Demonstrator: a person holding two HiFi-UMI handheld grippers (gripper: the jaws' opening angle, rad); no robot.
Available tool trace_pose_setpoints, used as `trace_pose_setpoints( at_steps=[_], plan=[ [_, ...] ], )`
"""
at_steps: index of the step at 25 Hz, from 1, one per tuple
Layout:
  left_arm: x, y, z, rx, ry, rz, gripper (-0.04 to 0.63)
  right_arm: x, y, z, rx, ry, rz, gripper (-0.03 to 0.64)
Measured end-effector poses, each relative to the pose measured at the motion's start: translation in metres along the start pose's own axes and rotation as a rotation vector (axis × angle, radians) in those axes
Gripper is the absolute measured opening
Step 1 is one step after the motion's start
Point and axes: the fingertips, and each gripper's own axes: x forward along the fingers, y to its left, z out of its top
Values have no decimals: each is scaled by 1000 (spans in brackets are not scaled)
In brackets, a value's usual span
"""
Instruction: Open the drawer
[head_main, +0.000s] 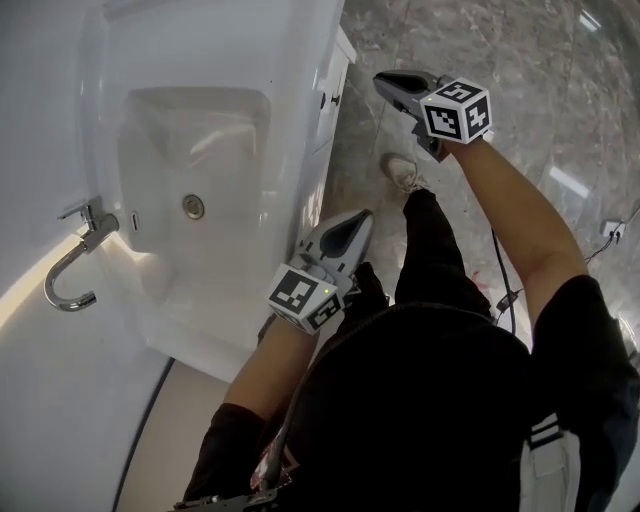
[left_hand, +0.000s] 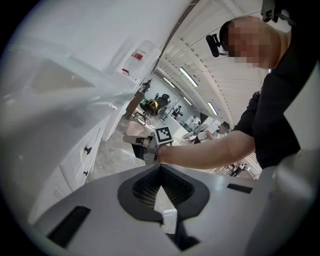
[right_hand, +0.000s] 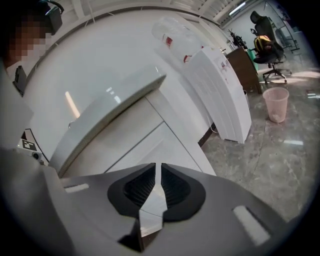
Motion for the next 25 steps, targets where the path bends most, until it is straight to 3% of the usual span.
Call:
trace_pose_setpoints(
  at_steps=[7,11,18,23,25],
  plan=[
    [52,51,-59,-69,85,63,2,66,-48,-96,150,60,33,25],
    [68,77,-72,-85,93,126,2,90,-72,-147,168,117,56,32],
    [91,122,-99,-57,141,219,2,125,-96,-200,221,135,98,55],
    [109,149,-124,37,146,303,2,146,-106,-216,188,146,126,78],
    [116,156,-136,34,145,318,2,153,-108,-220,172,154,141,84]
  ],
)
